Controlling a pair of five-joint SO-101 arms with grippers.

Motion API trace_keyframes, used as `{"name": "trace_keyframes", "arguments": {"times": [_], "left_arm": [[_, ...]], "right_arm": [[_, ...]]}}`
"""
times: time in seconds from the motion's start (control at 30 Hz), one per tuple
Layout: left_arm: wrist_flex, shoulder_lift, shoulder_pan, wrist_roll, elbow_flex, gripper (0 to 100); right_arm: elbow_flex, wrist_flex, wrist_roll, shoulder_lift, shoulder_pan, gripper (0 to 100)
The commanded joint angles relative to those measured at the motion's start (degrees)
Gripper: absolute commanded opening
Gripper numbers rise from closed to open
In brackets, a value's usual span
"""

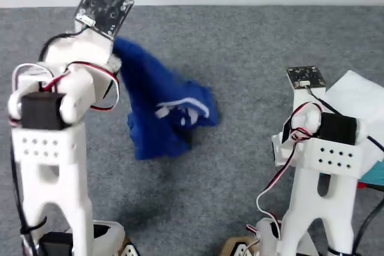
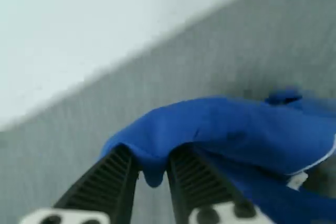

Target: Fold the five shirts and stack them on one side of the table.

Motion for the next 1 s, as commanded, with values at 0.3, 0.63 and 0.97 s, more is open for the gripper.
{"name": "trace_keyframes", "arguments": {"times": [0.3, 0.63, 0.97], "left_arm": [[-24.1, -1.6, -20.0, -5.2, 38.8, 1], [-30.9, -1.5, -27.4, -7.6, 47.3, 1], [-30.9, -1.5, -27.4, -7.6, 47.3, 1]], "right_arm": [[-0.6, -3.6, -2.0, 1.5, -28.4, 0.9], [-17.1, -7.3, -0.9, 23.9, -47.3, 3.8], [-40.4, -7.1, -0.4, 49.8, -59.4, 19.5]]}}
